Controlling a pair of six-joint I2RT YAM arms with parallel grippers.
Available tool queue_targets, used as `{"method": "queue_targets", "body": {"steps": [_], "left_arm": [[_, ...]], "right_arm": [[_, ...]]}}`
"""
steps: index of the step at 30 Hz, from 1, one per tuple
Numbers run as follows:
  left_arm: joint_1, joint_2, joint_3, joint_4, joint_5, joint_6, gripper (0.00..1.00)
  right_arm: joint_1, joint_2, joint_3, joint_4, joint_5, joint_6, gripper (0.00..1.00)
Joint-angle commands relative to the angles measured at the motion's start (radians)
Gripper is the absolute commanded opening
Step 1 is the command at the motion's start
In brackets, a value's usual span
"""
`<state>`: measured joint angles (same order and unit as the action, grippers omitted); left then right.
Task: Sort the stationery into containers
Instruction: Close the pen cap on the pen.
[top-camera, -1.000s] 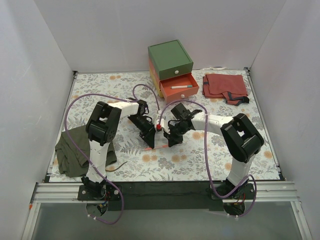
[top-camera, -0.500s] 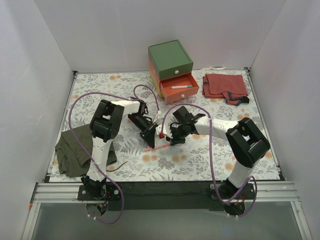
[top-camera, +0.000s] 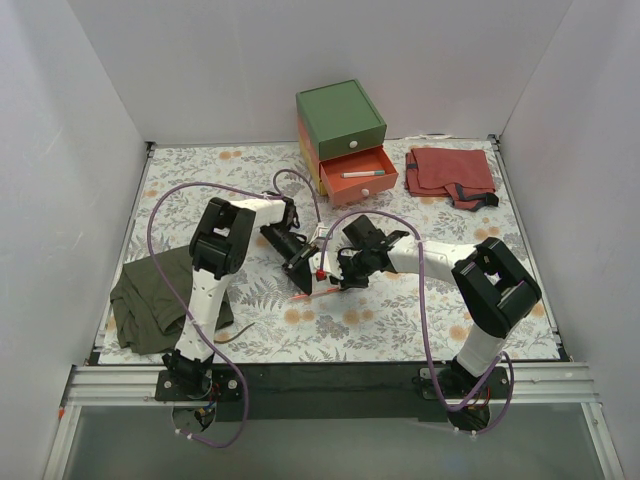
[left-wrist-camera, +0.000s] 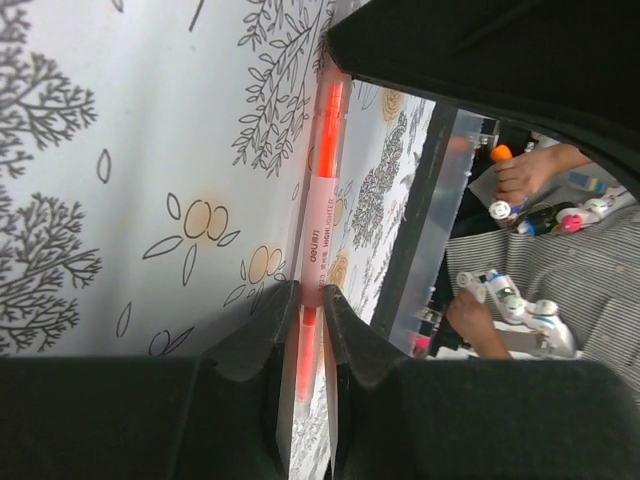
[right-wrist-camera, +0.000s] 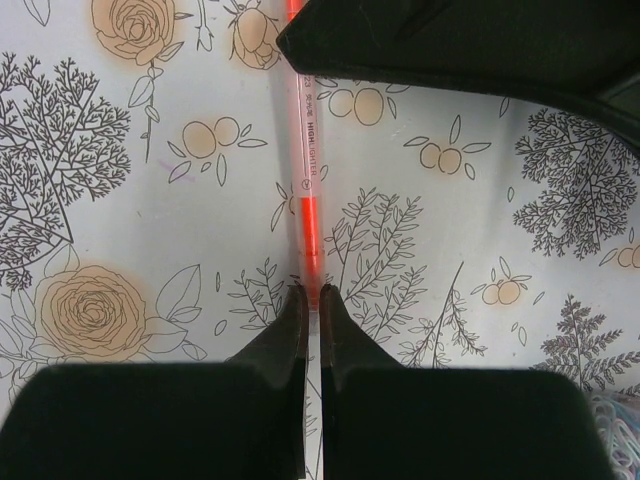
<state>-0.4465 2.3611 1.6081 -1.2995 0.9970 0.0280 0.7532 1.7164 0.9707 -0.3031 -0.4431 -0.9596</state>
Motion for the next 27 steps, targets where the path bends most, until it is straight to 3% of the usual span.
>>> {"method": "queue_targets", "body": {"steps": [1,9,13,27], "left_arm": [[-0.012,0.102,0.047,0.218,-0.046,0.004,0.00],[-0.018,0.104,0.004,0.365,-0.012,-0.154,0.00],[-0.026,0.127,0.038,0.348,-0.008,-0.158,0.00],[-0.041,0.207,0.115,0.328,0.055,-0.223,0.00]], "right_arm": [[0.031,0.031,-0.020,0.056,-0.005,0.037,0.01],[0.060,0.028,-0.017,0.099,-0.062,0.179,0.01],[0.070,0.037,0.000,0.140,-0.060,0.225,0.01],[0.080,0.028,0.006,0.180,-0.157,0.124,0.01]]}}
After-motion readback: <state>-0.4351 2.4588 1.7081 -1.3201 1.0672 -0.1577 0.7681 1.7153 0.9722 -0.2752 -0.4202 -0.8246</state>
